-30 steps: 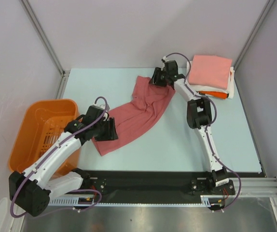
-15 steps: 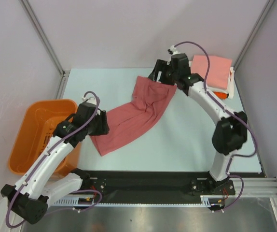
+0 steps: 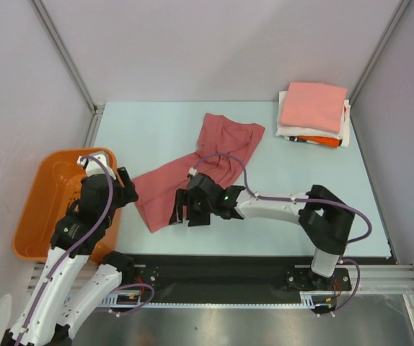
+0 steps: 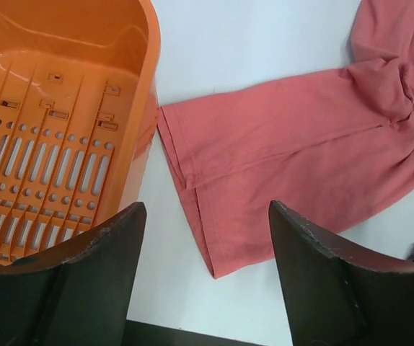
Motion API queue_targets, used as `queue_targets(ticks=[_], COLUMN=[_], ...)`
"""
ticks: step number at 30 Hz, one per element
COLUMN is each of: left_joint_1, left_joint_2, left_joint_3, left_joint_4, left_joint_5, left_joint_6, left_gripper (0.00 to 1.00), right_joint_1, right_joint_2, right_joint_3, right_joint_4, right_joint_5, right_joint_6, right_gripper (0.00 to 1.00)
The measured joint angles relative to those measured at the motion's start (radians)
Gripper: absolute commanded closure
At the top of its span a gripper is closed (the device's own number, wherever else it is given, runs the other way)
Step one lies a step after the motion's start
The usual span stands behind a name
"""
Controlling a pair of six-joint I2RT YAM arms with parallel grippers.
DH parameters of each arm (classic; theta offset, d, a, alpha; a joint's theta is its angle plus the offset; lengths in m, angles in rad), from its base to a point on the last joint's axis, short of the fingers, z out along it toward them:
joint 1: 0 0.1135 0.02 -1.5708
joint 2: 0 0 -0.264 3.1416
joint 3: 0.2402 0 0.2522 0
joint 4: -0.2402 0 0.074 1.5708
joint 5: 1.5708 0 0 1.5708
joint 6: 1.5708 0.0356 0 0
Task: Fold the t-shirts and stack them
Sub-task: Fold the tshirt
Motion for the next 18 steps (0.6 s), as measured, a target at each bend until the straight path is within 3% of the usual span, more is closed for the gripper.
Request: queue_targets(ticks=[10, 18], left_joint_1=[0.019, 0.019], left_joint_2=[-0.025, -0.025], left_joint_3=[-0.018, -0.031], left_joint_4=[0.026, 0.040], left_joint_5=[-0.013, -0.010], left_joint_6=[0.000, 0.001], left_gripper=[0.25, 0.25], right_joint_1=[0.043, 0.048], right_joint_2=[0.283, 0.395], right_joint_3=[0.192, 0.294], right_joint_4=[0.083, 0.082], right_joint_5=[-0.045, -0.061], right_joint_6=[0.116, 0.161], right_gripper=[0.21, 0.23])
